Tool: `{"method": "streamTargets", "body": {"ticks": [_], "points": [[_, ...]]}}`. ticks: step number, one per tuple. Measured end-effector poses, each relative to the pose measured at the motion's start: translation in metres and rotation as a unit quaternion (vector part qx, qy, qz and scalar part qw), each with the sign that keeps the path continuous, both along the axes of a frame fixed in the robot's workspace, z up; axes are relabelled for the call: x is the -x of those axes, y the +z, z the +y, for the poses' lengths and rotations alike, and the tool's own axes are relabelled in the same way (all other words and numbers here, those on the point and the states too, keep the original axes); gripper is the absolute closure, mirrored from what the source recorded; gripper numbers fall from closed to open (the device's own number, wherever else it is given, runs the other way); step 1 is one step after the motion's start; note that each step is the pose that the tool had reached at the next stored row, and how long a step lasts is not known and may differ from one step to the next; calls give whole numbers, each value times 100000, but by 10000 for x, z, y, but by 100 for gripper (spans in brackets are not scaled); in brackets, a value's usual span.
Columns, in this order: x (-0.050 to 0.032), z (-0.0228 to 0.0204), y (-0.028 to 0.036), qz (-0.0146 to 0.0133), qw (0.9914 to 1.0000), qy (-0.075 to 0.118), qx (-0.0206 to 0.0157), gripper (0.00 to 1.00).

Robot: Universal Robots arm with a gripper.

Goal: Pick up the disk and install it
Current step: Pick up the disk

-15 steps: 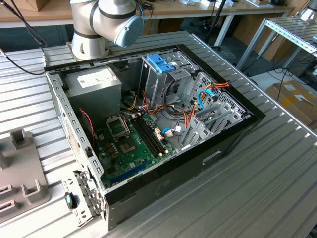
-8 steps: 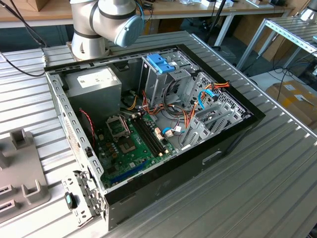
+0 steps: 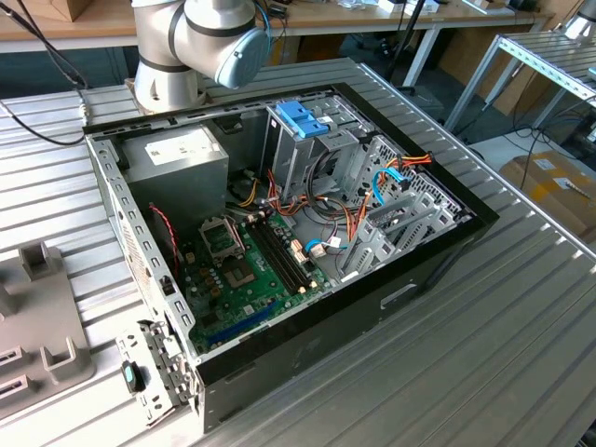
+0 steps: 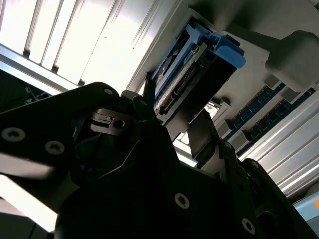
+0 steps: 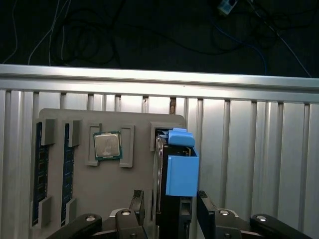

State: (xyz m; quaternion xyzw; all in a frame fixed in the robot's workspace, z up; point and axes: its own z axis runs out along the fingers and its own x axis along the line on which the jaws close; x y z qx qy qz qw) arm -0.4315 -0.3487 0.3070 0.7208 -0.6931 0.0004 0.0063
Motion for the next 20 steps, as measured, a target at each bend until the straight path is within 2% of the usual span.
{"method": "streamTargets", "body": {"ticks": [8, 9, 10, 12, 13, 20], "points": [[1, 0, -3, -2, 100000, 2, 1, 46], [1, 0, -3, 2, 100000, 2, 2, 48], [1, 0, -3, 0, 100000, 1, 2, 54], [1, 0, -4, 3, 100000, 6, 2, 54], [1, 0, -4, 0, 100000, -2, 1, 61], [2, 0, -6, -7, 100000, -8, -1, 61]]}}
